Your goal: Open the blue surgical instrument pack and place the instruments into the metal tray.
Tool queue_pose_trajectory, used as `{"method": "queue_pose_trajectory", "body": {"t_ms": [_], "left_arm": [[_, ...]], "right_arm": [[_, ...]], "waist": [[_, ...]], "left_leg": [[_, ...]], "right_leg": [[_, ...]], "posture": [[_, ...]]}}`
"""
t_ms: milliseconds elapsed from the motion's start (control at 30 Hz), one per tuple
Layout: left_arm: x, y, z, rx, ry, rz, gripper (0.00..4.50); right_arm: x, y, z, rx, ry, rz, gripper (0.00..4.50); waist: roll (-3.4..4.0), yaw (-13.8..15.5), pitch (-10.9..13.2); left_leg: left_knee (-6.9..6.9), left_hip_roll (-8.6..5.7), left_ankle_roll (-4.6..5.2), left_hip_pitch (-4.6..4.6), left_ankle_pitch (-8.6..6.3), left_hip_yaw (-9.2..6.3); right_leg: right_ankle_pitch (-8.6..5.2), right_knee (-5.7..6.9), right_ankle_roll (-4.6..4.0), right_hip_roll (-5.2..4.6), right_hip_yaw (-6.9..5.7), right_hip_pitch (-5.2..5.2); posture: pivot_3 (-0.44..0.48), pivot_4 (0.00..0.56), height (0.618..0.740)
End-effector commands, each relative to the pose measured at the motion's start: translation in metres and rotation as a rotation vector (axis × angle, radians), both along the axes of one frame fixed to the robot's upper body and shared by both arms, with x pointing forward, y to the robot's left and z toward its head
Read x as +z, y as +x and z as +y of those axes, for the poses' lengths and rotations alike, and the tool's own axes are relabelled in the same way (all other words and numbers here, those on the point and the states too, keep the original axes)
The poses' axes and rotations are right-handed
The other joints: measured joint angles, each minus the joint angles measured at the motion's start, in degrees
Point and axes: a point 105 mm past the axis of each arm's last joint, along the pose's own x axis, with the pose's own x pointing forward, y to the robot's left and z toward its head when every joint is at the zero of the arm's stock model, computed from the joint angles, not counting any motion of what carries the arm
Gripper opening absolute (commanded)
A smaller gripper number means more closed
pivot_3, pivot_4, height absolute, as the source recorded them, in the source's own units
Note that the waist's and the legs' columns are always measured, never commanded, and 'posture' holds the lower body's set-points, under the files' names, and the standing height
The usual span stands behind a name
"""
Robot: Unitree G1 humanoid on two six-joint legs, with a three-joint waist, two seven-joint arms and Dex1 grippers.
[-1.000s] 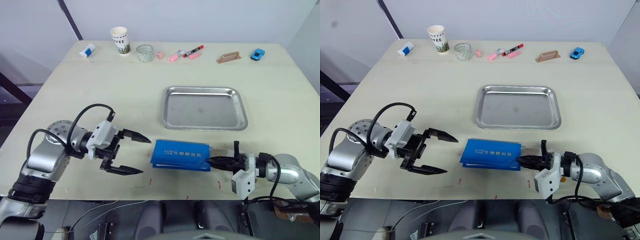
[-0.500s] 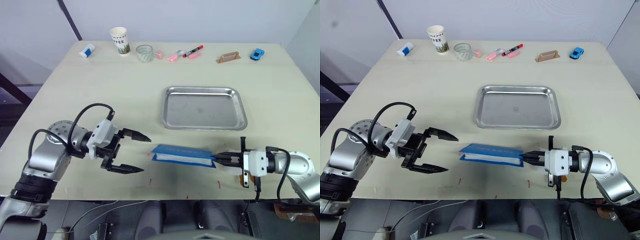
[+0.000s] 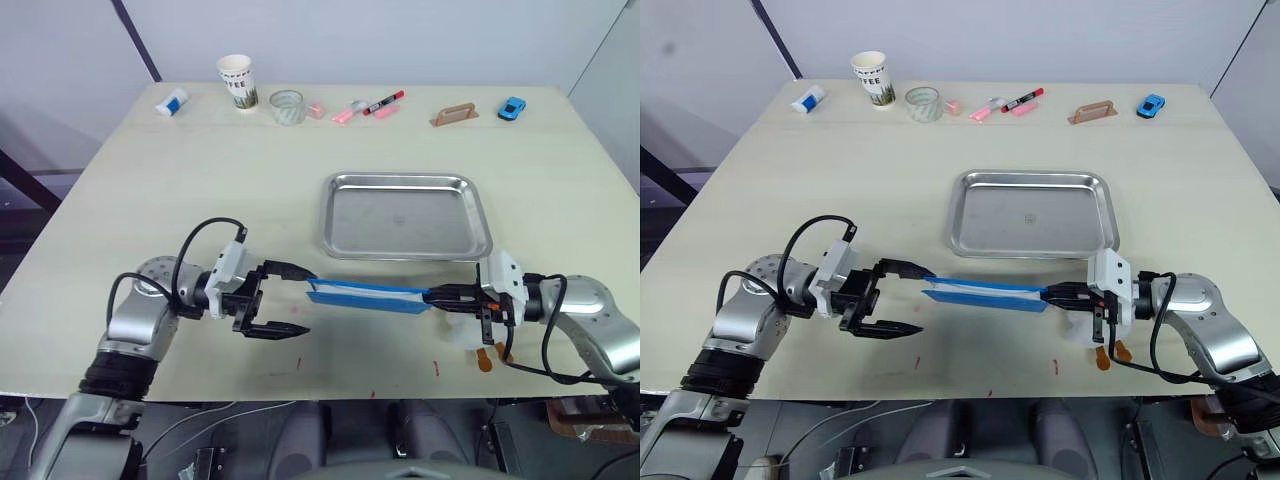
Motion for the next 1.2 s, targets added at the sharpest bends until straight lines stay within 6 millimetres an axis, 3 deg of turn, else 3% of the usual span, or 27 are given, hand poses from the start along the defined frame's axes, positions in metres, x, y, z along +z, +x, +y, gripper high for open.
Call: {"method": "queue_pose_trajectory", "body": {"t_ms": [33,633,733,900,1000,1133,1167,1200], "left_arm": [[0.005,0.006,-0.001,-0.011,-0.013,-0.032,4.5],[-0.008,0.024,-0.01,-0.002,-0.102,0.06,4.5],[-0.006,0.025,-0.013,-0.001,-0.132,0.062,3.86],[-0.007,0.024,-0.015,-0.005,-0.138,0.067,1.34],[-0.008,0.023,-0.016,-0.008,-0.141,0.069,0.07],[-0.007,0.021,-0.019,-0.014,-0.151,0.065,0.01],[-0.007,0.02,-0.019,-0.016,-0.151,0.064,0.0],[-0.008,0.02,-0.02,-0.018,-0.148,0.062,0.0]], "right_arm": [[-0.002,0.004,0.001,-0.007,-0.006,0.013,0.02],[-0.001,0.006,0.003,0.008,-0.003,-0.004,0.02],[-0.002,0.005,0.003,0.01,-0.004,-0.005,0.0],[-0.002,0.004,0.003,0.013,-0.005,-0.011,0.0],[-0.002,0.003,0.002,0.013,-0.006,-0.013,0.0],[0.001,0.001,0.0,0.008,-0.005,-0.004,0.0],[0.002,0.002,-0.002,-0.001,-0.004,-0.014,0.51],[0.004,0.002,-0.003,-0.005,-0.003,-0.021,0.65]], "waist": [[-0.01,0.0,0.0],[-0.02,-0.1,0.0],[-0.02,-0.1,0.0],[-0.02,-0.1,0.0],[-0.02,-0.1,0.0],[-0.01,0.0,0.0],[-0.01,0.0,0.0],[-0.01,0.1,0.0]], "left_leg": [[0.0,0.0,0.0,0.0,0.0,0.01],[0.0,0.0,0.0,0.0,0.0,-0.06],[0.01,0.0,0.0,0.0,0.0,-0.07],[0.0,0.0,0.0,0.0,0.0,-0.09],[0.0,0.0,0.0,0.0,0.0,-0.09],[0.0,-0.01,0.0,-0.01,0.0,-0.09],[0.0,-0.02,0.0,-0.01,0.0,-0.1],[0.0,-0.02,0.0,-0.01,0.0,-0.1]], "right_leg": [[0.01,0.0,-0.01,0.0,0.0,0.0],[0.01,0.02,-0.01,0.0,0.0,-0.01],[0.01,0.03,0.0,-0.01,0.0,-0.01],[0.01,0.03,-0.01,0.0,0.0,-0.01],[0.01,0.03,-0.01,0.0,0.0,-0.01],[0.01,0.02,0.0,-0.03,0.0,-0.01],[0.01,0.02,0.0,-0.03,0.0,-0.01],[0.01,0.02,0.0,-0.04,0.0,-0.01]], "posture": [[0.0,0.15,0.74],[0.0,0.15,0.74],[0.0,0.15,0.74],[0.0,0.15,0.74],[0.0,0.15,0.74],[0.0,0.15,0.74],[0.0,0.15,0.74],[0.0,0.15,0.74]]}}
